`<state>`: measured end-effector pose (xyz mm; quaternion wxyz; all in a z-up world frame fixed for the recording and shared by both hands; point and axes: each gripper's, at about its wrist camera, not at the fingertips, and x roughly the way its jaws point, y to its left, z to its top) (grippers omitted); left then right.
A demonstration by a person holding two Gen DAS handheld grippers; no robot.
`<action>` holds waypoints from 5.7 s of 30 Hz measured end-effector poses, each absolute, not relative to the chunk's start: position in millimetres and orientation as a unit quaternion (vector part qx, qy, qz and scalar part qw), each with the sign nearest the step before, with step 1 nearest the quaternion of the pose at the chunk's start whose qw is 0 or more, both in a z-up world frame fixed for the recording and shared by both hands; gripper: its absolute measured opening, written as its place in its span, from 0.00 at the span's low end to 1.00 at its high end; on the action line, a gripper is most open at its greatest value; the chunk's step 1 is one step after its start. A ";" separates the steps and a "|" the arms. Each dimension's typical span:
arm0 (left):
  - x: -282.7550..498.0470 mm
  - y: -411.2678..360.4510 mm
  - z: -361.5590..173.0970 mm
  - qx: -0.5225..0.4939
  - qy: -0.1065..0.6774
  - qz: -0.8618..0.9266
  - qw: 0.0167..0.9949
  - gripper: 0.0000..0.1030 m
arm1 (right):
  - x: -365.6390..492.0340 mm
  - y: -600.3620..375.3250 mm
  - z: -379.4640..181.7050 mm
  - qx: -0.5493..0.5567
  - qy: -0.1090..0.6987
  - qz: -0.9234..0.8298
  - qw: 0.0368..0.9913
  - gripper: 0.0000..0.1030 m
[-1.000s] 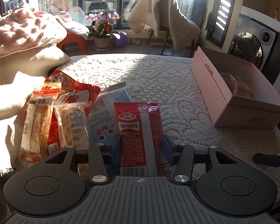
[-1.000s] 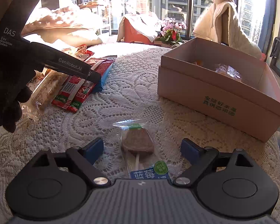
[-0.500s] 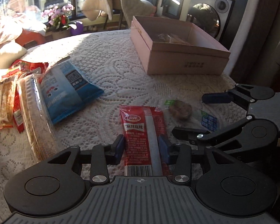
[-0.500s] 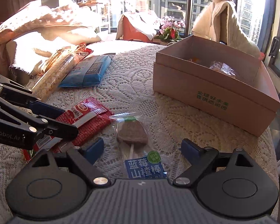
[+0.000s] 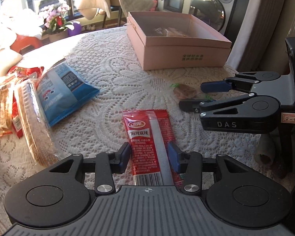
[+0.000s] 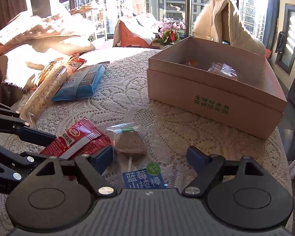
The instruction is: Organize snacks
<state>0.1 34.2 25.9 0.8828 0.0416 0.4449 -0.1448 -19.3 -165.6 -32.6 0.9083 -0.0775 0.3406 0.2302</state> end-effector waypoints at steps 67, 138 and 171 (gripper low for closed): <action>-6.4 11.3 13.8 0.056 0.429 -0.102 0.896 0.66 | -29.6 -177.9 -9.0 -0.111 0.334 0.243 0.904 0.34; 15.7 153.7 72.1 -0.151 0.297 0.038 0.942 0.52 | 83.5 -155.3 66.3 -0.083 0.324 0.265 0.904 0.58; -6.7 201.8 34.3 -0.120 0.330 0.020 0.936 0.39 | 64.4 28.8 60.4 -0.125 0.351 0.379 0.847 0.63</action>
